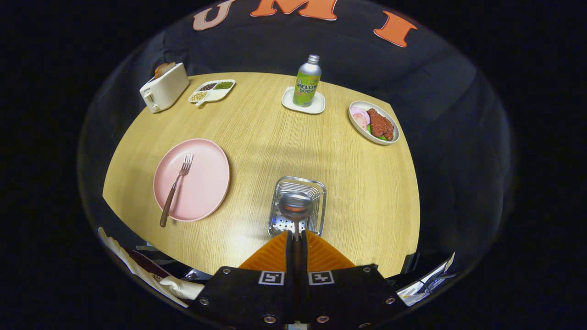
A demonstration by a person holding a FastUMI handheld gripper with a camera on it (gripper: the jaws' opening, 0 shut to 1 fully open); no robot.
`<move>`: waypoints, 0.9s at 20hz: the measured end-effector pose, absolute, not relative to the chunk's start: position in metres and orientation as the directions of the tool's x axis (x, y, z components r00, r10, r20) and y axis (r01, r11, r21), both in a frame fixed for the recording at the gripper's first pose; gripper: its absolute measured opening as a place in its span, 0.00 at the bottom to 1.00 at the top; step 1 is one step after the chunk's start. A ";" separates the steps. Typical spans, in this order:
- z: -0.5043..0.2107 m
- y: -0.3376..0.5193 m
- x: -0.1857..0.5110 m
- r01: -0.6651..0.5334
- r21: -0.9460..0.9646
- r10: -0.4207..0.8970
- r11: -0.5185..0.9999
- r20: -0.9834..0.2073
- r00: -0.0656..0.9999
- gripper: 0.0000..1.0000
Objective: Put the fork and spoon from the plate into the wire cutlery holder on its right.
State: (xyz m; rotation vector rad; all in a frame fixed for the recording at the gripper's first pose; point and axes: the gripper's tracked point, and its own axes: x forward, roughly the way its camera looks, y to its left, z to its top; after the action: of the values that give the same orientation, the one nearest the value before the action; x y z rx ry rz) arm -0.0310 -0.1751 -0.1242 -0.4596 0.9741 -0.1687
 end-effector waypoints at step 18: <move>-0.138 -0.173 -0.005 -0.066 -0.372 -0.295 0.926 -0.820 0.490 0.17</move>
State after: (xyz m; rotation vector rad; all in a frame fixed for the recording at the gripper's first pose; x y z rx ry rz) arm -0.0046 -0.1727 -0.1377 -0.3807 1.0564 -0.1427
